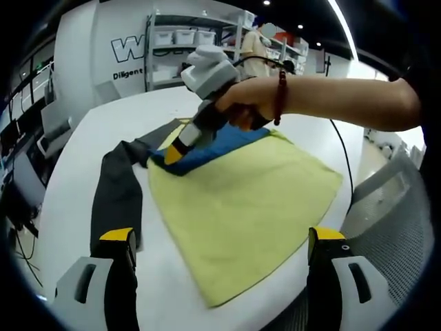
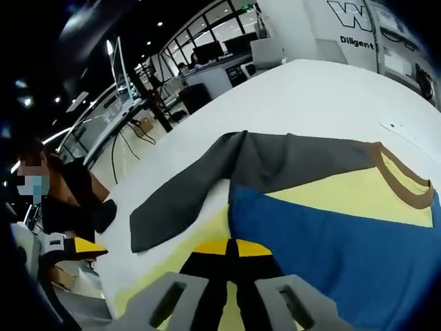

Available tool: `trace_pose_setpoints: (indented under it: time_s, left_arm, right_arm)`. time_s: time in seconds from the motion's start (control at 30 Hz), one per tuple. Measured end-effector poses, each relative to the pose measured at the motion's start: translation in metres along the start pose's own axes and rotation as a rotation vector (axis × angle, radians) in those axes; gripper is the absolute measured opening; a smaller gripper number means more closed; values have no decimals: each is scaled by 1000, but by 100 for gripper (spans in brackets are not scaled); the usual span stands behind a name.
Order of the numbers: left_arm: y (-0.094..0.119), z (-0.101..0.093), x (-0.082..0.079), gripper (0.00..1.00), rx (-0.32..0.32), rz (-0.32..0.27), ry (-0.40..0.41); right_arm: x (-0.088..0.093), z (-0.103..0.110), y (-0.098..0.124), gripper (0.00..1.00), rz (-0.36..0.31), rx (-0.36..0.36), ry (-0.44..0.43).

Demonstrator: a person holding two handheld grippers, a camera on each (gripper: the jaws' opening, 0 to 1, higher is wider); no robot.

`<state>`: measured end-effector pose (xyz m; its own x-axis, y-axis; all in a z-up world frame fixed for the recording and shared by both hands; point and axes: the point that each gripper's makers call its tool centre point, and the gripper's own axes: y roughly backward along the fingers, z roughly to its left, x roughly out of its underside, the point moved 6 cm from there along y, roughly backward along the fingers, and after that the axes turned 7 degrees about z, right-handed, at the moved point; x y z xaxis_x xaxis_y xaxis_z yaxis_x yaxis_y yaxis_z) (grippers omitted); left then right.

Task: Fold the garment on the visible template until the final outline fits inside the template.

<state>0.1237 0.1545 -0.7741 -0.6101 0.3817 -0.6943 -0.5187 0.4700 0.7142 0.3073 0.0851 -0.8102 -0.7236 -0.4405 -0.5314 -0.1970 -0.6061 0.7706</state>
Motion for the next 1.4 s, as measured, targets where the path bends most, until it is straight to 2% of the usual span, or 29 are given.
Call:
trace_pose_setpoints:
  time_s: [0.4, 0.67, 0.73, 0.83, 1.03, 1.23, 1.4]
  left_arm:
    - [0, 0, 1, 99, 2, 7, 1]
    - [-1, 1, 2, 99, 3, 16, -2]
    - [-1, 1, 2, 99, 2, 14, 0]
    - [-1, 1, 2, 99, 1, 13, -6]
    - [-1, 2, 0, 99, -8, 8, -4]
    - [-1, 2, 0, 99, -13, 4, 2]
    - [-2, 2, 1, 99, -15, 11, 0]
  right_arm:
    - [2, 9, -5, 0, 11, -36, 14]
    - [-7, 10, 13, 19, -43, -20, 41]
    - [-8, 6, 18, 27, -52, -9, 38]
    - [-9, -3, 27, 41, -62, 52, 29]
    - [-9, -14, 40, 60, -85, 89, 3]
    - [-2, -24, 52, 73, -82, 123, -8]
    - [2, -31, 63, 75, -95, 149, -29]
